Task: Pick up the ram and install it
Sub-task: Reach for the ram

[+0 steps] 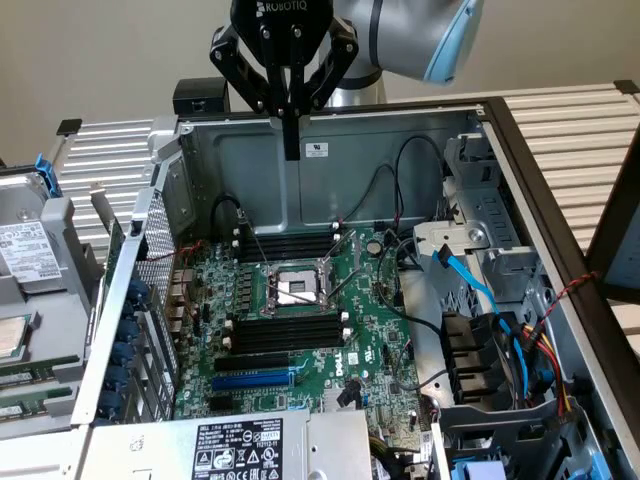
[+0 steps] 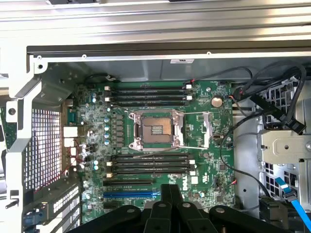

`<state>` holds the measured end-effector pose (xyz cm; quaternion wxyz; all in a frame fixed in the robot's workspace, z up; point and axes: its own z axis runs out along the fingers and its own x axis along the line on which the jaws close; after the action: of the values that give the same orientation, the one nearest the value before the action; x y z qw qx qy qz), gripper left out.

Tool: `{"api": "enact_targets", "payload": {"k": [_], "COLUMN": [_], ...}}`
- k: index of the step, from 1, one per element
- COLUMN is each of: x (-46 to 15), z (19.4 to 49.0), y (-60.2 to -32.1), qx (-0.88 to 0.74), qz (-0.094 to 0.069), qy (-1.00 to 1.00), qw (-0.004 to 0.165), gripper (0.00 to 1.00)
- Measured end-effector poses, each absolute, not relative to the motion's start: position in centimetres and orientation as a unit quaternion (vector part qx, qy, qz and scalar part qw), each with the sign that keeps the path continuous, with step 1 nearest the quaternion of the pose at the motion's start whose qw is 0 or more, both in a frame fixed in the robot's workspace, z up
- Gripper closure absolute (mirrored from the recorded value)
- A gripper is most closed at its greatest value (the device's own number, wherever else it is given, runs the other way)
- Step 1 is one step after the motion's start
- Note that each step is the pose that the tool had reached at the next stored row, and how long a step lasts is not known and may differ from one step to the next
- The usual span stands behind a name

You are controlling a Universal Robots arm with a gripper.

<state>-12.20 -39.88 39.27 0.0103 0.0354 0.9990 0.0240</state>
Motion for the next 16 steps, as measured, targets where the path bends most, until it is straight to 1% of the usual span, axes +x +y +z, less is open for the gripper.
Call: {"api": "enact_targets", "payload": {"k": [16], "x": [-19.3], "z": [39.3], "y": [-40.1], "qx": [0.035], "qz": [0.025], "qy": [0.999], "qw": [0.01], "gripper": [0.89]}}
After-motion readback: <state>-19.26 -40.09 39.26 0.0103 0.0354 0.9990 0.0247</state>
